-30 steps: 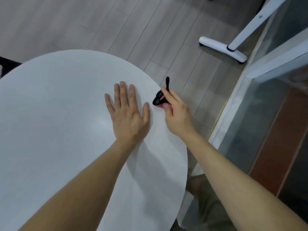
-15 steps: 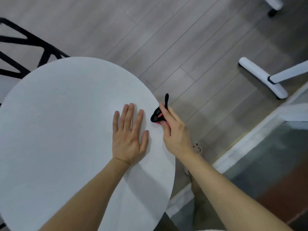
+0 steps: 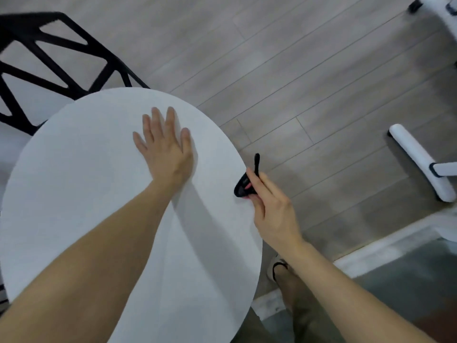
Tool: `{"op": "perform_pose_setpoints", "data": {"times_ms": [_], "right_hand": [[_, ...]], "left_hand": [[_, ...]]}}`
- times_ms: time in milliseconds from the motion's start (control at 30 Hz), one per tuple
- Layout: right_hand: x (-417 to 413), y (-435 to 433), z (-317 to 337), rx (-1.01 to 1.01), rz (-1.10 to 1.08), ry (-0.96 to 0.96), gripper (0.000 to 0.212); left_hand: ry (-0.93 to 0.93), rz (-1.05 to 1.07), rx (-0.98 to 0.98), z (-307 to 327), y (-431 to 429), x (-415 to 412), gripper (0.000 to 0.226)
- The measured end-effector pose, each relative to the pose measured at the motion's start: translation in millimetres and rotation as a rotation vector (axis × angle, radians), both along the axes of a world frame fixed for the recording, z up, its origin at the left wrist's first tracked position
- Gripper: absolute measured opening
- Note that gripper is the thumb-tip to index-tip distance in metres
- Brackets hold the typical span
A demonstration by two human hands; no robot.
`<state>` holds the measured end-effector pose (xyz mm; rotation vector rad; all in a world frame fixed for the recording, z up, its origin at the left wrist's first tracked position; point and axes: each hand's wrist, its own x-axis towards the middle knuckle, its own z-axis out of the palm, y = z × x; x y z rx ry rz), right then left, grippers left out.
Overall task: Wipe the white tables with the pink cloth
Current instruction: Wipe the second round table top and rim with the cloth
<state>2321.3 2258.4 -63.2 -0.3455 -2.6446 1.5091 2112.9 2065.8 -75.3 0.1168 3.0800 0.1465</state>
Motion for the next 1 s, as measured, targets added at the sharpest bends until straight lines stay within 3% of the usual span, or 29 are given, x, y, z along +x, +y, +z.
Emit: {"op": "perform_pose_setpoints", "data": {"times_ms": [133, 300, 567, 700, 833, 1000], "right_hand": [[-93, -3, 2, -0.013, 0.040, -0.022, 0.057], [-243, -26, 4, 0.021, 0.304, -0.024, 0.059], [-142, 2, 12, -0.106, 0.166, -0.038, 0.060], [-236, -23, 8, 0.008, 0.316, -0.055, 0.056], [-333, -61, 6, -0.015, 0.579, -0.069, 0.055], [-289, -30, 9, -0.092, 0.516, -0.131, 0.070]], "left_hand": [[0.027, 0.007, 0.027, -4, 0, 4, 0.064], [0.058, 0.016, 0.036, -5, 2, 2, 0.065], [0.057, 0.002, -0.015, -7, 1, 2, 0.077], [0.047, -0.004, -0.020, -5, 3, 5, 0.079], [0.049, -0.002, -0.027, -3, 2, 4, 0.079], [0.039, 0.001, -0.010, -2, 3, 8, 0.078]]}}
